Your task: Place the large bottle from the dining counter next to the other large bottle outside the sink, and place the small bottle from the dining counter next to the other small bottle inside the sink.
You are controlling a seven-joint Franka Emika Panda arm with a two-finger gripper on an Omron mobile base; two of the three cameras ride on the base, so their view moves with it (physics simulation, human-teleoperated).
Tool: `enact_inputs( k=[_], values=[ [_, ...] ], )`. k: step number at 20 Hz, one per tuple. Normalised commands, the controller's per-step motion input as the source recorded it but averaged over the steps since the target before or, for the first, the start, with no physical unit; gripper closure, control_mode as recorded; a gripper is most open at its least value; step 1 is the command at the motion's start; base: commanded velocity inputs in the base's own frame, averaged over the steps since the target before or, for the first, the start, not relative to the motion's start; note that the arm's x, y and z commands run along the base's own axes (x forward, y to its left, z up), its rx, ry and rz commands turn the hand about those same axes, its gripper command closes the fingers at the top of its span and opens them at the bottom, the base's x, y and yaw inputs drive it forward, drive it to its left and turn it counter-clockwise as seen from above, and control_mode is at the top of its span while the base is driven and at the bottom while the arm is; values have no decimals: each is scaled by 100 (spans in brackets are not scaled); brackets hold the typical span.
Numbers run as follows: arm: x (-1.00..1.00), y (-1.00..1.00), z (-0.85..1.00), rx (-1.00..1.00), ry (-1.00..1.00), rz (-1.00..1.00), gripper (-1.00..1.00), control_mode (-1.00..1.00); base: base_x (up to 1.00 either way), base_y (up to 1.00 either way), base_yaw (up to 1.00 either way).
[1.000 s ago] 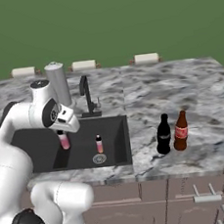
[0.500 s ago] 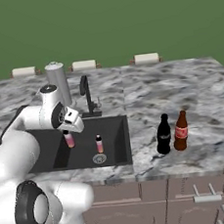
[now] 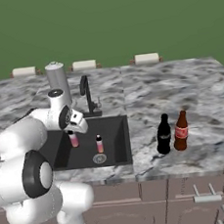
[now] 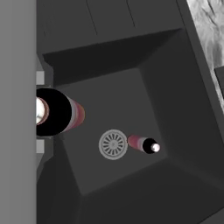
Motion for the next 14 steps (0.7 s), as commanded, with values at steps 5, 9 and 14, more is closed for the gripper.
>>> enact_inputs(
  k=[5, 9, 14],
  values=[
    [37, 0, -44, 0, 0, 0, 100, -100, 0, 0, 0],
    [19, 5, -27, 0, 0, 0, 100, -100, 0, 0, 0],
    [0, 3, -39, 0, 0, 0, 100, -100, 0, 0, 0]
  ],
)
